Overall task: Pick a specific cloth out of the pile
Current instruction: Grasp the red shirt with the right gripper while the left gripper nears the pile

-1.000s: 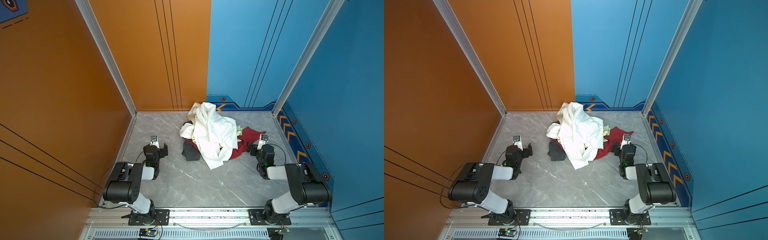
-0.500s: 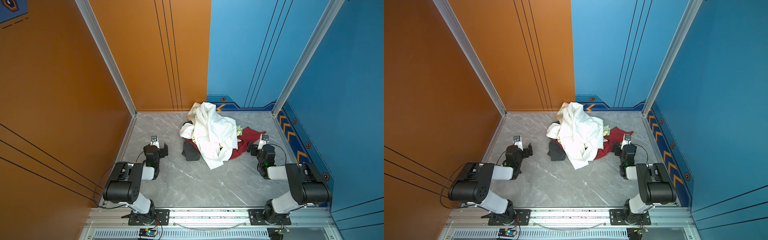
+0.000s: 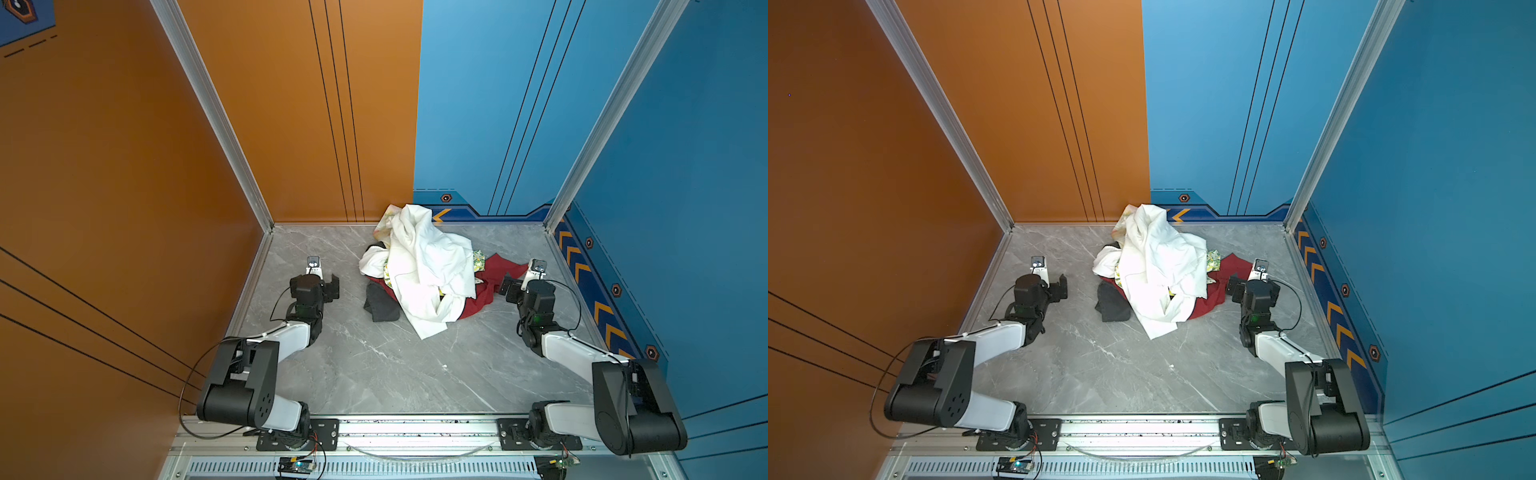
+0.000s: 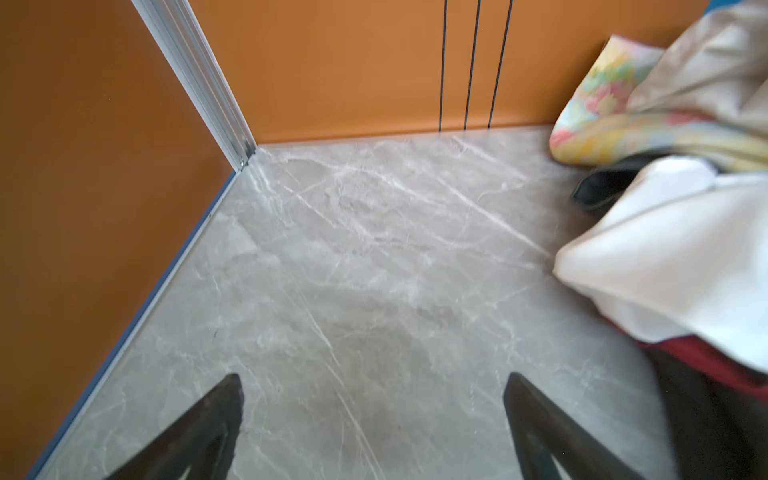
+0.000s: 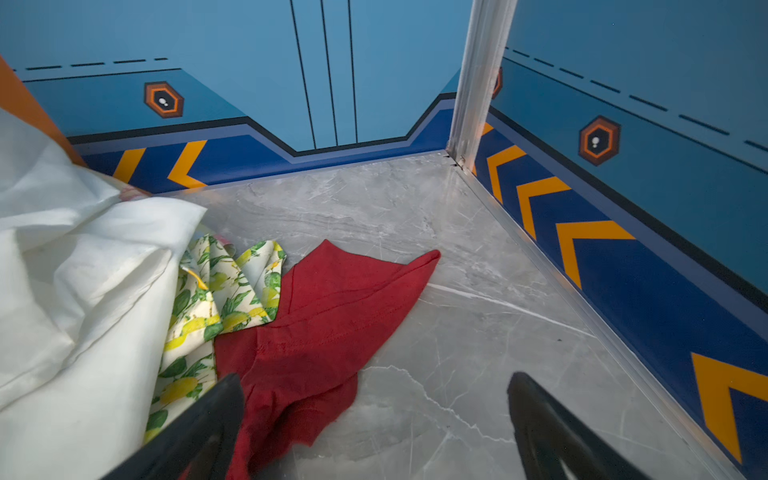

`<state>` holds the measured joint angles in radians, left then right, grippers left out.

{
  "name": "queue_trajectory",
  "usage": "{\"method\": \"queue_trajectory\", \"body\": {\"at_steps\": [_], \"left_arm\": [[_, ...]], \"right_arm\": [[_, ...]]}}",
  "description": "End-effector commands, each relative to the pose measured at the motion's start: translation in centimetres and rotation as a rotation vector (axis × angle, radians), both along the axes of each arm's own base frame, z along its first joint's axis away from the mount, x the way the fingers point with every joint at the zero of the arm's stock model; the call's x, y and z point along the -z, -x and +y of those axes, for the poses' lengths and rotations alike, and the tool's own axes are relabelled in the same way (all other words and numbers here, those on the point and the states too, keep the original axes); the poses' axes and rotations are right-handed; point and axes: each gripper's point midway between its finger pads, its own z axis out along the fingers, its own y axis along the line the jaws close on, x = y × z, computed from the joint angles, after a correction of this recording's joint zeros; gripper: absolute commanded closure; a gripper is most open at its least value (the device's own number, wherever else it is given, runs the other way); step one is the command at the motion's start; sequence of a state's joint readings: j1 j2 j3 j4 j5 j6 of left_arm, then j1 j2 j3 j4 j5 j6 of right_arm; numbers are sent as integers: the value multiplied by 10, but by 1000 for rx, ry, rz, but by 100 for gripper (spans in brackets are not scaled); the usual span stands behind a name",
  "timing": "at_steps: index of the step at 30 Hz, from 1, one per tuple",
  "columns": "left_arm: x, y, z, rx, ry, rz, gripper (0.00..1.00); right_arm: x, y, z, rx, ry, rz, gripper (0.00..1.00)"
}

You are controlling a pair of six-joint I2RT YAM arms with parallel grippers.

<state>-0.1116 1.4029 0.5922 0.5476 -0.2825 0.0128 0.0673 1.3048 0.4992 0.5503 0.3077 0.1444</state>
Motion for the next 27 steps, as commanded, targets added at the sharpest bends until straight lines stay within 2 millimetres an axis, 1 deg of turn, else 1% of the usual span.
{"method": "queue_trajectory", "body": {"at_steps": [1,3,4,6,7,9,12,14,17,19,23,27], "left_arm": [[-23,8,1,-26,37,56,2],[-42,10,-8,-3,110,38,2],[-50,12,-15,23,161,32,2],[-66,14,-35,88,235,4,2],[-73,17,-50,133,264,-7,2],[-82,22,-83,250,316,-18,2],[-91,36,-144,467,356,2,2],[-92,50,-182,614,375,39,2],[-90,71,-222,774,380,104,2],[-85,83,-241,846,357,159,2],[-69,105,-269,938,254,269,2],[-53,123,-288,996,143,324,2]], "right_arm": [[-7,11,-19,155,-34,59,0],[-21,14,-27,227,-61,54,0],[-25,15,-28,254,-95,71,0],[-28,14,-21,248,-158,126,0],[-29,15,-16,244,-186,162,0],[-22,20,-5,235,-249,238,0],[-9,28,13,188,-328,361,0],[-1,33,25,142,-378,424,1],[8,36,41,80,-447,486,3],[18,35,51,45,-483,530,4],[38,32,65,5,-524,609,10],[55,27,74,-23,-530,654,14]]}}
